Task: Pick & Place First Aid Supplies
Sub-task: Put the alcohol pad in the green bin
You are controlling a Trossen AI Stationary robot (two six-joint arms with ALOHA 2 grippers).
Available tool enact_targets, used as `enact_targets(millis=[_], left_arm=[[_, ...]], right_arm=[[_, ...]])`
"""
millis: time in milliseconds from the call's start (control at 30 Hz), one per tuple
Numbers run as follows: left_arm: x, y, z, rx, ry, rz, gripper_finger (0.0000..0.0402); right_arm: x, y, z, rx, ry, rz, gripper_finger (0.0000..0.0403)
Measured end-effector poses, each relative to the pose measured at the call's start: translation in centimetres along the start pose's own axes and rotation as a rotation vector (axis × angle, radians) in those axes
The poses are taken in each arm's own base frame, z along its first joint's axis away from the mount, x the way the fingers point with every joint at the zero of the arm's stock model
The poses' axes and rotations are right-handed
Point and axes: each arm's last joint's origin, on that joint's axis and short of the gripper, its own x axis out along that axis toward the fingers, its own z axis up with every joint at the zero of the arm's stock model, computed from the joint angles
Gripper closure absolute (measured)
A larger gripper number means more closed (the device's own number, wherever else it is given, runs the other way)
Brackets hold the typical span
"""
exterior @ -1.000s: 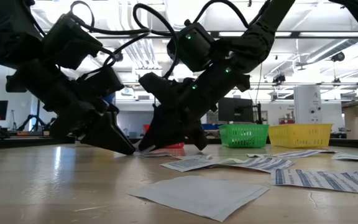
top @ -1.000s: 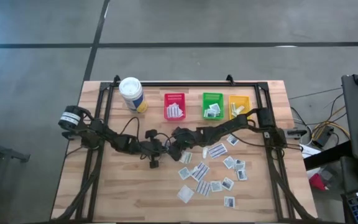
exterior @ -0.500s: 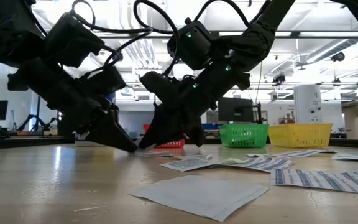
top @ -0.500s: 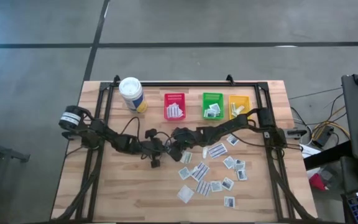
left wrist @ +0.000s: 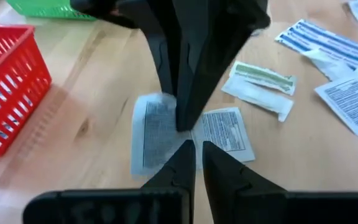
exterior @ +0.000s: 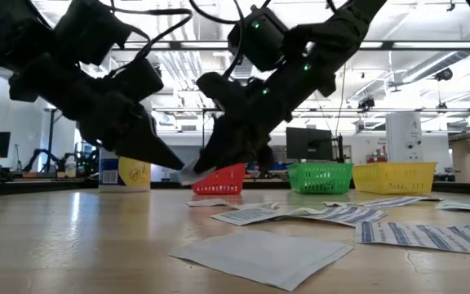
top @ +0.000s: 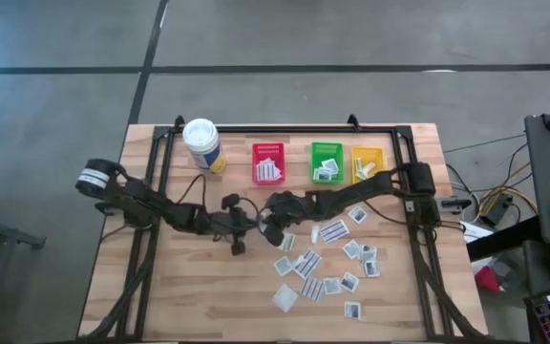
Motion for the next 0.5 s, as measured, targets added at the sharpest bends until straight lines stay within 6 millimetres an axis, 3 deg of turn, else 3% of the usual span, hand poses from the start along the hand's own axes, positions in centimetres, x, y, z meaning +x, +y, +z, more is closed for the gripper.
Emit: enact_targets(millis=[233, 500], left_arm=[[-0.8, -0.1, 0.7, 0.000, -0.026, -0.018, 0.0372], [-1.2, -0.3, 0.9, 0.001, -0.039, -0.033, 0.0372]], right_arm=[[-2.4, -0.4, 0.1, -0.022, -0.023, -0.071, 0.0394], [-6.5, -1.5, -0.9, -0.023, -0.084, -0.139, 0.0394]])
